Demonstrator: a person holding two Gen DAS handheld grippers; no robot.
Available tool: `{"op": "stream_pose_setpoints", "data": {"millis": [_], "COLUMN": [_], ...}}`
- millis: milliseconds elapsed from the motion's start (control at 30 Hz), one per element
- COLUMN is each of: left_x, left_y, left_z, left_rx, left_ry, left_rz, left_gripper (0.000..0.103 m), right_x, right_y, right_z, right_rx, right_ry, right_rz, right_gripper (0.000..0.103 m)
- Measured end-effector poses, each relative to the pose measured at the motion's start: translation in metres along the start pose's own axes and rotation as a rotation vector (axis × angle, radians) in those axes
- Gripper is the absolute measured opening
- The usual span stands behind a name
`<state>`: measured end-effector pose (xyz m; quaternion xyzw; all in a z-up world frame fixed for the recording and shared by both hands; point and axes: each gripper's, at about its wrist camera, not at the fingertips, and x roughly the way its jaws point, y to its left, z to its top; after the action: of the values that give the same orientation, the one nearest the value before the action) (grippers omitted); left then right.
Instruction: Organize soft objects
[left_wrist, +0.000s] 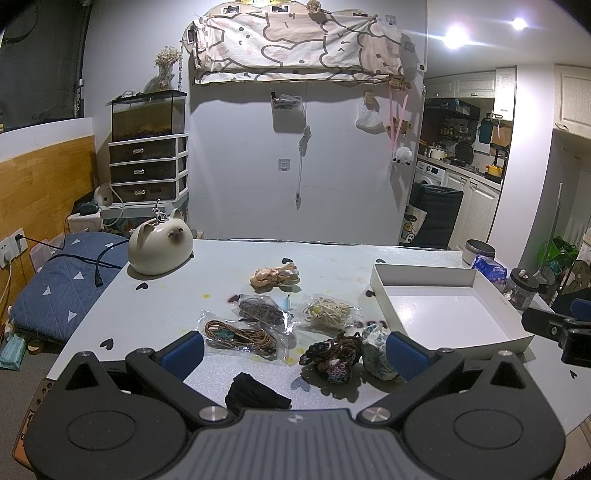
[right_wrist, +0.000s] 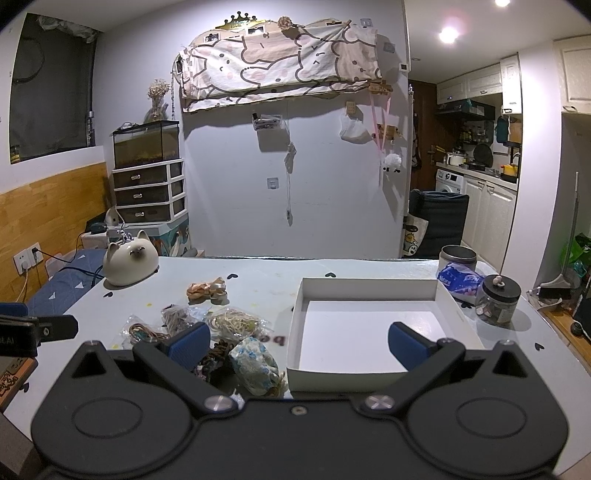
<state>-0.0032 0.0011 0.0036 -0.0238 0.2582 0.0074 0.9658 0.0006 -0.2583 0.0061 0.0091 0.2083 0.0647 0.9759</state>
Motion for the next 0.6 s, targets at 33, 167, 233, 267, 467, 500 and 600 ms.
{"op": "stream_pose_setpoints", "data": {"millis": [33,167,233,267,467,500,600], "left_x": [0.0001,-0.0002,0.0,-0.0002,0.0002,0.0,0.0], "left_y": [0.0,0.0001,-0.0001,0.0001,-0.0001,-0.0001,-0.003], "left_z": [0.0,0.0001,-0.0001,0.0,-0.0002,-0.0002,0.0014], "left_rx": [0.0,0.0,0.0,0.0,-0.001,-0.001,-0.002], "left_ry": [0.0,0.0,0.0,0.0,0.001,0.001,0.002], "left_rz": [0.0,0.0,0.0,-0.001,0.001,0.001,0.0], "left_gripper": [0.103,0.103,0.103,0.103,0.103,0.103,0.103], "right_x": [0.0001,0.0009,0.0014,0.0016,0.003,0.0033,0.004], "right_y": [0.0001,0.0002,0.0002,0.0003,-0.0001,-0.0003,-0.0011], "right_z": [0.0001,0.0003,0.0004,0.0005,0.0014,0.0015,0.0019], "right_rx": [0.0,-0.001,0.0,0.0,-0.001,-0.001,0.001], "right_ry": [0.0,0.0,0.0,0.001,0.001,0.001,0.004], "right_rz": [0.0,-0.001,-0.001,0.0,0.001,0.001,0.002], "right_gripper": [0.103,0.103,0.103,0.103,0.103,0.103,0.103]}}
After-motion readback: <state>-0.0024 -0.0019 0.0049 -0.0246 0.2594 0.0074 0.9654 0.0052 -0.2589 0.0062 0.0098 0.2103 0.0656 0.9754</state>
